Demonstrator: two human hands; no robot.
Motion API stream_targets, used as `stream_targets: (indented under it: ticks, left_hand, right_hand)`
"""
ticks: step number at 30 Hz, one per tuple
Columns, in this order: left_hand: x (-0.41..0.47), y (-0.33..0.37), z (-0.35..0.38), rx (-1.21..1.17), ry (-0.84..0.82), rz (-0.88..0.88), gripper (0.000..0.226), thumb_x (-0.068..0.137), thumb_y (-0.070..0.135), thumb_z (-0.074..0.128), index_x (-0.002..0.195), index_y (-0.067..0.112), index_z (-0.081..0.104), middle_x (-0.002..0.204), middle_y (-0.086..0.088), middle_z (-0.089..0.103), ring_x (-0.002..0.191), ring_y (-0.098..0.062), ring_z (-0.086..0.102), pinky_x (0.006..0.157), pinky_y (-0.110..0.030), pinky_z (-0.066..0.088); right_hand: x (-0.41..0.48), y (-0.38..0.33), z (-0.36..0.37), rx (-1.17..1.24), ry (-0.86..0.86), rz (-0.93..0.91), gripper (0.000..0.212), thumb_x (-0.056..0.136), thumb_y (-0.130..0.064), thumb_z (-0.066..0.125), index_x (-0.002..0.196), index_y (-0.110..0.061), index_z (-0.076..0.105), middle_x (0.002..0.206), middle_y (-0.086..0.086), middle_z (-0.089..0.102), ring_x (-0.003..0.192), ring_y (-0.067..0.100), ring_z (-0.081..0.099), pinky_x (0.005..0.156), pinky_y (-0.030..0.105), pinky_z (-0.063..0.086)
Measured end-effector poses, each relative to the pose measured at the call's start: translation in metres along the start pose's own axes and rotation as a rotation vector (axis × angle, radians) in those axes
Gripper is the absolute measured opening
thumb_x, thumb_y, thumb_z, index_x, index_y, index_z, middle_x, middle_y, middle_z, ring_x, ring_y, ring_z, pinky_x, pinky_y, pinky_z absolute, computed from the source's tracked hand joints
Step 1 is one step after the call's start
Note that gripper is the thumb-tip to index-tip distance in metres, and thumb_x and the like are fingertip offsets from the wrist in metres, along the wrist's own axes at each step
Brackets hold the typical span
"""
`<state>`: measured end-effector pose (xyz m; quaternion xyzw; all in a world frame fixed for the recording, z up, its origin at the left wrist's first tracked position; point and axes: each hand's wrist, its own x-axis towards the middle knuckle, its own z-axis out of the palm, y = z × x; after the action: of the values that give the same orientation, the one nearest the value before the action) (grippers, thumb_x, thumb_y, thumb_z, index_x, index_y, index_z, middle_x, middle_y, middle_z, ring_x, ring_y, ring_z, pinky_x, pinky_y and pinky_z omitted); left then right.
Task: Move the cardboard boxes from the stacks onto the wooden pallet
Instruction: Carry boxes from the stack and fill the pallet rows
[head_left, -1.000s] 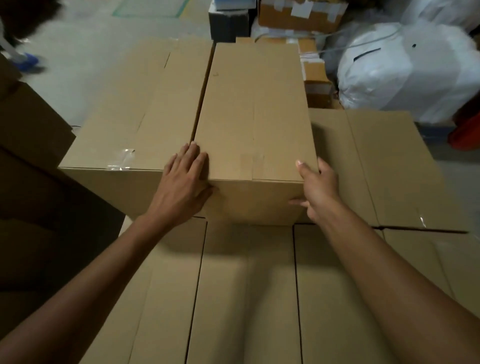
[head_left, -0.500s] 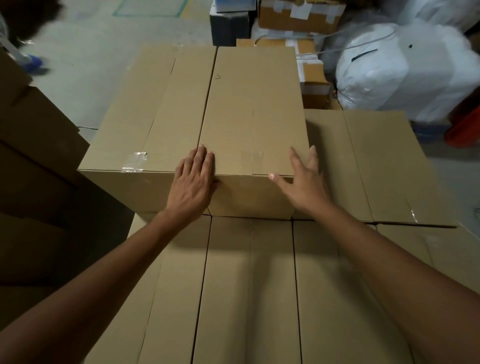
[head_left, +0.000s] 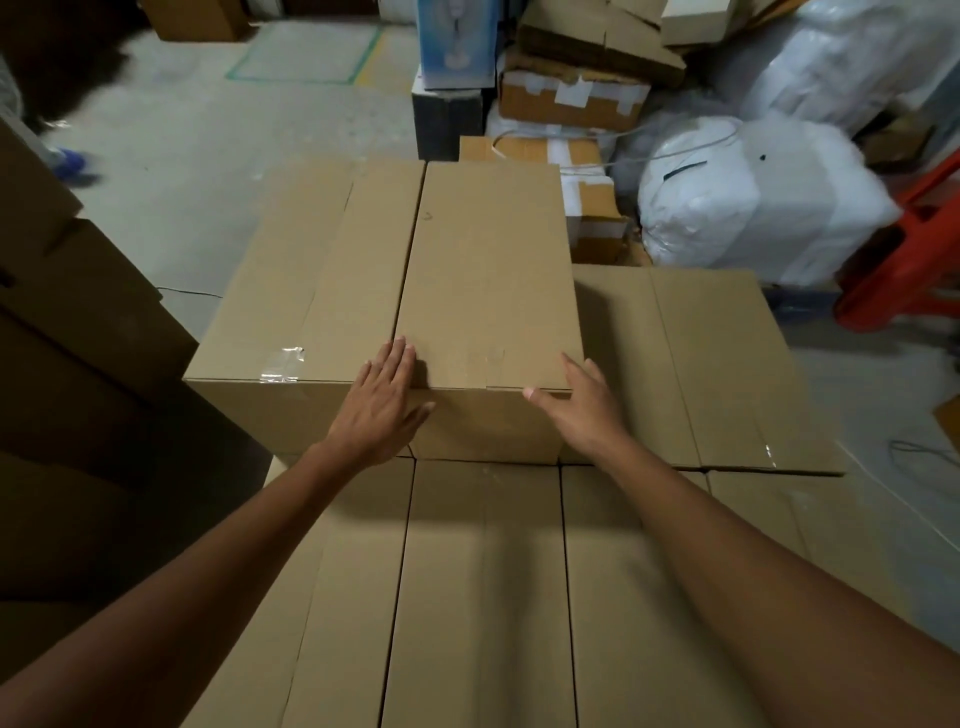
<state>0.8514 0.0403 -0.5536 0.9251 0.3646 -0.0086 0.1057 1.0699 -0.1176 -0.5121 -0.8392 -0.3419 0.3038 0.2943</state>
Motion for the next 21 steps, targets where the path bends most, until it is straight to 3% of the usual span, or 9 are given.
stream_targets:
  ticks: [5,8,13,17,19,21]
  left_hand:
    - [-0.052,0.021,-0.071,-0.180,0.073,0.012,0.103,0.083,0.083,-0.001,0.158,0.014,-0.006,0.163,-0.001,-0.016,0.151,-0.013,-0.015,0.123,-0.034,-0.001]
    - [-0.103,0.038,-0.125,-0.270,0.131,0.001,0.094,0.088,0.078,0.012,0.159,0.017,-0.004,0.166,0.001,-0.011,0.152,-0.011,-0.012,0.123,-0.035,0.005]
    - [-0.198,0.055,-0.205,-0.407,0.225,-0.024,0.084,0.094,0.067,0.025,0.161,0.020,0.004,0.168,0.006,-0.003,0.153,-0.004,-0.007,0.124,-0.041,0.015]
    - [-0.277,0.065,-0.250,-0.456,0.341,-0.035,0.077,0.097,0.061,0.031,0.160,0.023,0.010,0.168,0.007,0.005,0.153,-0.001,-0.001,0.121,-0.040,0.017]
    - [-0.318,0.070,-0.261,-0.494,0.393,-0.050,0.075,0.098,0.058,0.035,0.160,0.021,0.014,0.168,0.003,0.010,0.154,-0.005,0.004,0.121,-0.043,0.019]
    - [-0.359,0.073,-0.266,-0.521,0.423,-0.089,0.075,0.098,0.059,0.035,0.159,0.018,0.020,0.168,0.001,0.014,0.154,-0.008,0.008,0.122,-0.049,0.023]
  right_hand:
    - [-0.062,-0.033,-0.030,0.117,0.037,-0.044,0.082,0.093,-0.047,0.067,0.160,-0.024,0.026,0.165,0.006,0.027,0.148,0.026,0.031,0.119,0.046,0.032]
    - [-0.123,-0.063,-0.051,0.200,0.063,-0.063,0.080,0.093,-0.047,0.066,0.159,-0.028,0.026,0.164,0.001,0.030,0.145,0.023,0.037,0.114,0.048,0.039]
    - [-0.242,-0.106,-0.073,0.327,0.126,-0.133,0.075,0.094,-0.038,0.067,0.158,-0.031,0.029,0.157,-0.006,0.040,0.133,0.009,0.046,0.086,0.016,0.042]
    - [-0.330,-0.127,-0.071,0.351,0.157,-0.184,0.076,0.087,-0.050,0.065,0.154,-0.036,0.032,0.148,-0.014,0.044,0.126,0.006,0.050,0.096,0.029,0.051]
    - [-0.368,-0.137,-0.069,0.317,0.154,-0.226,0.081,0.080,-0.064,0.058,0.153,-0.042,0.031,0.144,-0.015,0.044,0.124,0.005,0.051,0.094,0.026,0.050]
    - [-0.401,-0.145,-0.066,0.304,0.151,-0.278,0.077,0.079,-0.065,0.055,0.149,-0.045,0.031,0.146,-0.016,0.044,0.127,-0.001,0.049,0.094,0.020,0.048]
